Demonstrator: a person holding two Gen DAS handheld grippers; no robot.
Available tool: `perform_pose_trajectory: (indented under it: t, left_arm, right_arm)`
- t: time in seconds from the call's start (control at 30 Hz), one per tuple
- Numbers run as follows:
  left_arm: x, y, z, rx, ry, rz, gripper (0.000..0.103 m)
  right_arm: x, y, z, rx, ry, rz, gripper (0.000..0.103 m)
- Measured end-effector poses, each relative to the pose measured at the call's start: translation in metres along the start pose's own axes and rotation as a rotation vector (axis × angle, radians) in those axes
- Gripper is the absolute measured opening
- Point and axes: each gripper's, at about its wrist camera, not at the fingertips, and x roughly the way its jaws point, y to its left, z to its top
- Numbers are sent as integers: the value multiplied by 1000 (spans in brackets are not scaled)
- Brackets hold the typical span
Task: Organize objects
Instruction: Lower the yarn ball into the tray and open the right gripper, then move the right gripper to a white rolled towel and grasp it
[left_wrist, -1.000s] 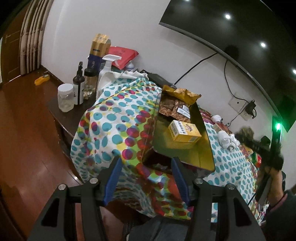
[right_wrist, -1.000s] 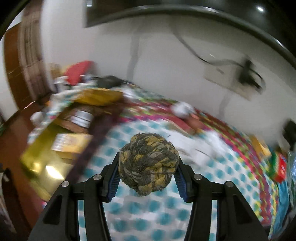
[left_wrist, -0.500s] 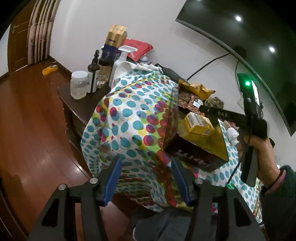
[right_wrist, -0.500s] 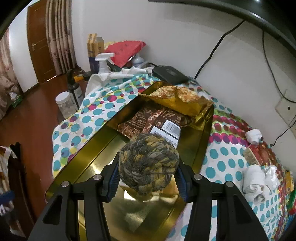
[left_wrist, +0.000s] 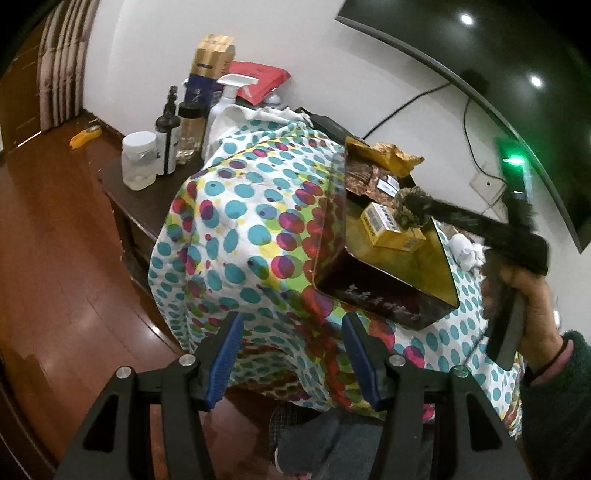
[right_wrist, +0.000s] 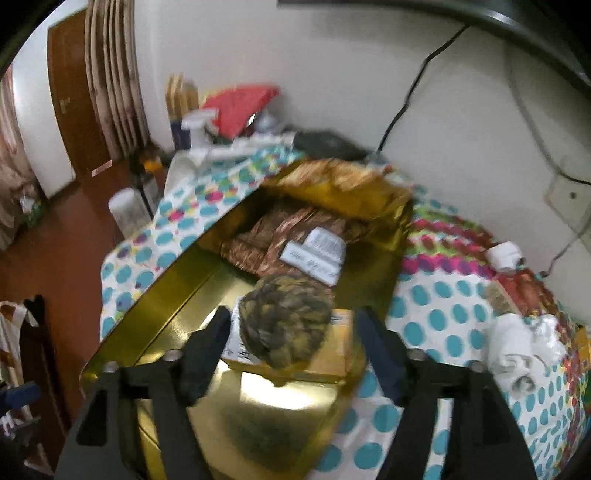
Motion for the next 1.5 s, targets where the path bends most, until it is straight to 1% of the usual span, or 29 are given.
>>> perform_pose_trajectory:
  t: [0.1, 0.13, 0.17, 0.2, 0.23, 0.4, 0.43, 0.47, 0.5, 0.53, 0.57, 0.63, 0.7, 0.83, 0.87, 0.93, 1.0, 1.13, 1.3, 1.33, 1.37, 1.4, 1.5]
  left_arm:
    - [7, -4, 1, 10, 18, -25, 57]
    - [7, -4, 0, 13, 18, -32, 57]
    - [7, -5, -1, 22, 15, -31, 57]
    - [7, -7, -1, 35, 10, -23, 57]
    - [6, -7, -2, 44, 7, -24, 57]
    - [9, -10, -4, 67, 15, -30, 57]
    - [10, -11, -5, 69, 22, -27, 57]
    - [12, -12, -5, 73, 30, -22, 57]
    - [12, -14, -6, 77, 35, -17, 57]
    - [13, -18, -7, 86, 39, -14, 57]
    - [13, -21, -7, 94, 42, -12, 57]
    - [11, -31, -7, 119, 29, -11, 57]
    - [11, -43, -6, 139, 7, -8, 57]
    - [16, -75, -2, 181, -17, -16, 57]
    - [18, -83, -1, 189, -16, -26, 57]
    - [23, -104, 1, 215, -10, -54, 57]
    - [29, -126, 2, 246, 4, -80, 57]
    - [40, -181, 4, 343, 18, -142, 57]
    - [58, -229, 8, 437, 25, -162, 57]
    - [62, -238, 9, 456, 19, -167, 57]
    - [67, -246, 10, 471, 13, -161, 57]
    - [73, -253, 13, 482, 9, -152, 57]
    - [93, -275, 24, 500, -11, -162, 57]
  right_arm:
    - [-32, -26, -6, 69, -103, -32, 76]
    - [-44, -39, -11, 94, -143, -54, 85]
    - [-53, -52, -16, 112, -175, -109, 95]
    - [-58, -67, -22, 132, -194, -168, 98]
    - [-62, -85, -29, 163, -194, -205, 99]
    - [-59, -159, -64, 311, -80, -346, 98]
    - [-57, -172, -73, 329, -51, -359, 92]
    - [-52, -183, -82, 333, -13, -368, 83]
    - [-47, -189, -87, 337, 15, -378, 78]
    - [-40, -198, -94, 349, 50, -383, 69]
    - [-36, -206, -100, 367, 67, -377, 66]
    - [-30, -219, -109, 400, 81, -365, 65]
    - [-25, -223, -111, 406, 79, -350, 65]
    - [-14, -225, -100, 352, 80, -335, 65]
    - [-10, -225, -97, 341, 86, -326, 65]
    - [-5, -229, -92, 316, 93, -338, 65]
    - [1, -235, -87, 299, 94, -321, 67]
    - [15, -241, -79, 255, 105, -314, 66]
    - [20, -246, -79, 236, 94, -268, 55]
    - [20, -246, -82, 232, 94, -254, 47]
    - [21, -246, -83, 235, 101, -238, 35]
    - [19, -247, -84, 242, 96, -233, 35]
    - [6, -247, -88, 237, 62, -240, 33]
